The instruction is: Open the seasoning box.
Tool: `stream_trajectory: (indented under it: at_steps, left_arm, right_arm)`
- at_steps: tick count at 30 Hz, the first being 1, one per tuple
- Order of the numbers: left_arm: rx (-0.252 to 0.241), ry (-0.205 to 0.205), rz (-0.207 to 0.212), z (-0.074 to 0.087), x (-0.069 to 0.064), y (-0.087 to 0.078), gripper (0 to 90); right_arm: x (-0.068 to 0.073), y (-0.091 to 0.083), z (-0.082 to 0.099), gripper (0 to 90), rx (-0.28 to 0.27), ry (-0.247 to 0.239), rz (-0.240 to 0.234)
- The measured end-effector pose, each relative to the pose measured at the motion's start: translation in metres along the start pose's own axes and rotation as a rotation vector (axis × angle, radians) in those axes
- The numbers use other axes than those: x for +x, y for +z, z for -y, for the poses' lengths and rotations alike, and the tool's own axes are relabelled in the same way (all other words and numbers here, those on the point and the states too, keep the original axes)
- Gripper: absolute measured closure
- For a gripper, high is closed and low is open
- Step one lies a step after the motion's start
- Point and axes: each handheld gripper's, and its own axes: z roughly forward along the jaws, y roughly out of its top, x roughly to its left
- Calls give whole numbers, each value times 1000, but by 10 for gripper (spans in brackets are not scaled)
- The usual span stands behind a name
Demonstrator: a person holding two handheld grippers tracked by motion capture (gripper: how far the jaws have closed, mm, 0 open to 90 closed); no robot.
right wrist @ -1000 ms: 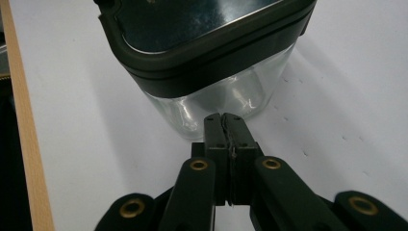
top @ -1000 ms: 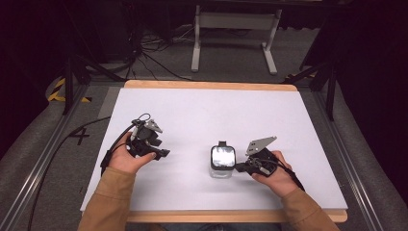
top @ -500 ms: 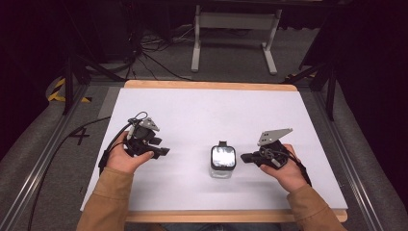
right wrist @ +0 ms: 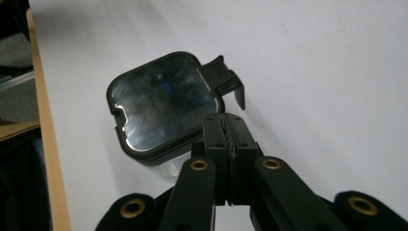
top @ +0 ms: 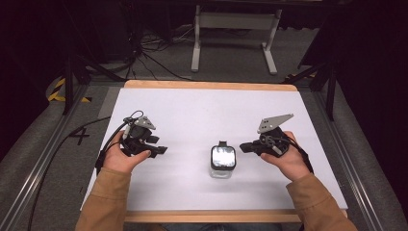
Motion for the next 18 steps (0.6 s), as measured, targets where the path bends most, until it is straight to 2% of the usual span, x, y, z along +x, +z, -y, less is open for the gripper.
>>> stream_trajectory:
  at_steps: [6, 8, 10, 11, 14, 16, 18]
  left_arm:
    - [6, -5, -10, 4, 1, -3, 472]
    - [1, -11, -17, 7, 2, -4, 471]
    - [2, -25, -19, 10, 2, -6, 468]
    - [2, -30, -17, 12, 2, -7, 468]
    - [-3, -39, -23, 17, 1, -10, 464]
    - [5, -42, -29, 20, 1, -13, 463]
    - [-7, -58, -29, 23, 1, -15, 460]
  right_arm:
    - [-5, 2, -35, 899, 109, -69, 23]
    - [-7, 5, -45, 900, 149, -95, 48]
    - [-9, 9, -54, 900, 175, -108, 49]
    - [-10, 11, -59, 900, 189, -116, 35]
    - [-10, 17, -70, 900, 228, -135, 34]
    - [-11, 21, -77, 900, 256, -139, 22]
    - [-11, 24, -85, 900, 291, -137, 8]
